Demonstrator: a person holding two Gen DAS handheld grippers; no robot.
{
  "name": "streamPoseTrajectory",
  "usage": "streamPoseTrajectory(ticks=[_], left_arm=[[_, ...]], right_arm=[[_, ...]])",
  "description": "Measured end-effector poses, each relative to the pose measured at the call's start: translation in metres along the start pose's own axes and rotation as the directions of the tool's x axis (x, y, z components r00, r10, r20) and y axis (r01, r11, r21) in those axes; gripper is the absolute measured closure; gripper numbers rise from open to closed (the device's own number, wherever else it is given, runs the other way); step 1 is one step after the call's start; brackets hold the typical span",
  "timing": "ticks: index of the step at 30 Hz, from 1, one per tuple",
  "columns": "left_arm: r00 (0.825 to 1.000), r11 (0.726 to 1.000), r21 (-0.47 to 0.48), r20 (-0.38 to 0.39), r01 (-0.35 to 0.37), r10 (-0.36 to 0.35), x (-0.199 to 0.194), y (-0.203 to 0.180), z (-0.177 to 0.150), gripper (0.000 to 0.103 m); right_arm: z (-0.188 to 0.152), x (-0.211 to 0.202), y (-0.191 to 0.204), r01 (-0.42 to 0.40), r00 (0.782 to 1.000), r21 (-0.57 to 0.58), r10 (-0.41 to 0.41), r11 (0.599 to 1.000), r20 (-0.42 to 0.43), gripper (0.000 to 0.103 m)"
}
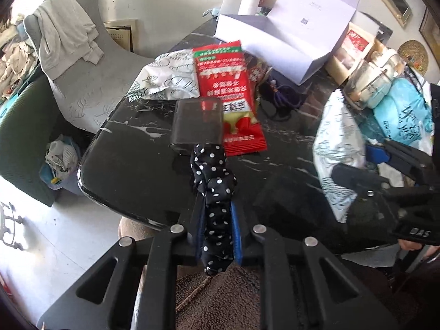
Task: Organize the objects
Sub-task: 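Carry the scrunchie and white packet with both grippers over the open white box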
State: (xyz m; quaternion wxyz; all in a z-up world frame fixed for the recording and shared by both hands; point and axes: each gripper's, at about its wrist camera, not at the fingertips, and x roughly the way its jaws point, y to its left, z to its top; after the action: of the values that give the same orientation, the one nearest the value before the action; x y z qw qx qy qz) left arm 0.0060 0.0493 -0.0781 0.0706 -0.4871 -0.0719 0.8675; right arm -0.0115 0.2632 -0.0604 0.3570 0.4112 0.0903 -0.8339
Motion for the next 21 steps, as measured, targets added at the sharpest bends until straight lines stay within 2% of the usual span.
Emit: streamPoseTrajectory(ticks=[9, 21], left_arm=[[0.998, 0.998, 0.053, 0.048, 0.033, -0.036, -0.031, -0.018, 0.010, 0.088], [0.991, 0.979, 0.167, 0.042, 0.117, -0.126, -0.030, -0.063, 0.034, 0.088]], right_arm=[[0.001, -0.013, 0.004, 0.015, 1.000, -0.016, -0.014, 1.000, 0.020, 0.050], [-0.001, -0.038, -0.015, 0.091, 0.995, 0.020, -0.092, 0.996, 0.039, 0.050]])
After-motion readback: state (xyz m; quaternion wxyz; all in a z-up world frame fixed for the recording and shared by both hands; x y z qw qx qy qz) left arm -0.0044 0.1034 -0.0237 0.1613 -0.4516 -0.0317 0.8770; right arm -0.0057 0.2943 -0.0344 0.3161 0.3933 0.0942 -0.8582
